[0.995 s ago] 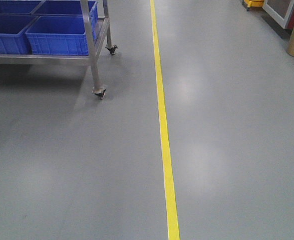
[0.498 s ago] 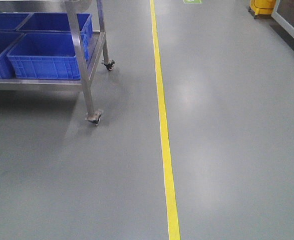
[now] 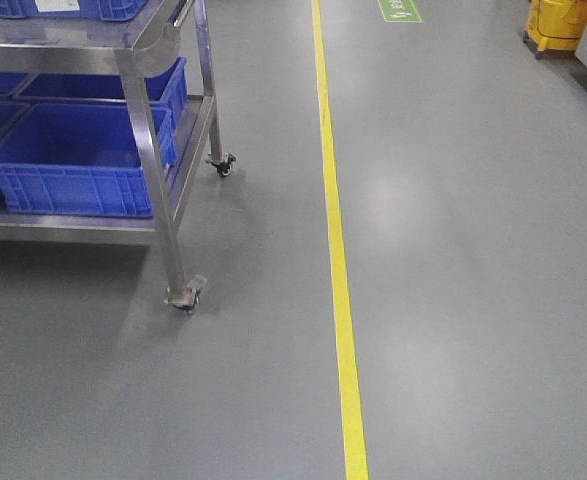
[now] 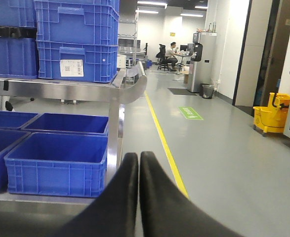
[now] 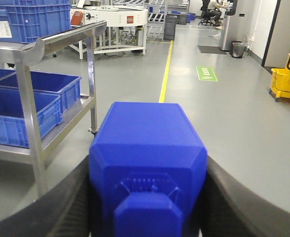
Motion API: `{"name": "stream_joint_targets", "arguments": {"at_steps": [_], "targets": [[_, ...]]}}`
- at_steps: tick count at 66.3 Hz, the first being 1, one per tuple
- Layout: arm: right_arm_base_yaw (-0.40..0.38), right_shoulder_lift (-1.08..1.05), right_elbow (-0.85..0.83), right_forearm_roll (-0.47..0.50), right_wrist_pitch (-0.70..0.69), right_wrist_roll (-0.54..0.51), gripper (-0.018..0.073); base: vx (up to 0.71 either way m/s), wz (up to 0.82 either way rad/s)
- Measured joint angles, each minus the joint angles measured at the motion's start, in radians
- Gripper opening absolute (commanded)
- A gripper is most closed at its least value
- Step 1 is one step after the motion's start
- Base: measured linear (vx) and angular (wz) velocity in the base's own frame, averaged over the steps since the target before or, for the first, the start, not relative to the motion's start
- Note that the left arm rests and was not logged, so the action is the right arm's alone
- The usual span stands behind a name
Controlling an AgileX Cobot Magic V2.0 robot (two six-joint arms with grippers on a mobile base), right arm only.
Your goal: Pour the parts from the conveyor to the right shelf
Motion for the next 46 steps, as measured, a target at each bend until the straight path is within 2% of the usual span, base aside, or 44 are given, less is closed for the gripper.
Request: {"name": "stream_joint_targets", "arguments": {"at_steps": [30, 46], "targets": [[0.0, 0.0, 0.0, 0.0, 0.0, 0.0, -0.0004, 0.53, 0.12], [0.0, 0.0, 0.0, -0.001, 0.0, 0.0, -0.0004, 0.42, 0.59]]}}
